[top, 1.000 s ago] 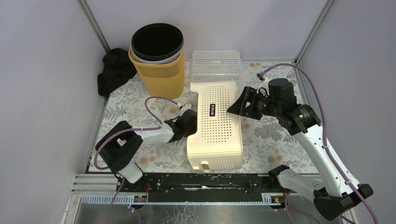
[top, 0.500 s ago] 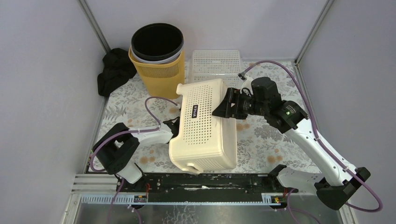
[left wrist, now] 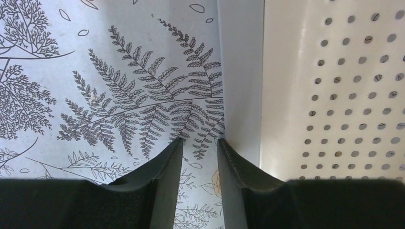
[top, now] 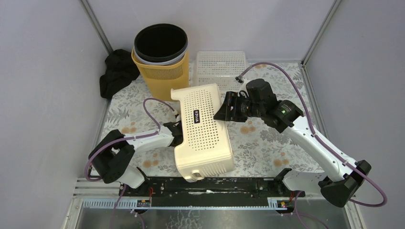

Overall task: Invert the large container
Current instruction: Turn the container upside down at the center of the board.

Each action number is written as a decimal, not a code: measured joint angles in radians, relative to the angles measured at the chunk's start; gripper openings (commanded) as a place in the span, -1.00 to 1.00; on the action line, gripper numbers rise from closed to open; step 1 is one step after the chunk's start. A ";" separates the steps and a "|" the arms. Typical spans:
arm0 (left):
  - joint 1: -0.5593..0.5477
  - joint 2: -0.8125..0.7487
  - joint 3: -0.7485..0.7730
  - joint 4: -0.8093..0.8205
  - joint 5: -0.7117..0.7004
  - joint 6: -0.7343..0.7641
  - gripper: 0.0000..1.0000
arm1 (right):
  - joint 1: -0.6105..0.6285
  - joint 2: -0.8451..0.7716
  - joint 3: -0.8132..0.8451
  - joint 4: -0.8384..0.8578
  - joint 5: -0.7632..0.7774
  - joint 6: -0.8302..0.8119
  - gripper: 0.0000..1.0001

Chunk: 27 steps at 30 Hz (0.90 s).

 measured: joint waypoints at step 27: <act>0.023 -0.125 -0.015 -0.055 0.060 0.025 0.35 | 0.017 -0.124 -0.101 -0.064 0.156 -0.030 0.61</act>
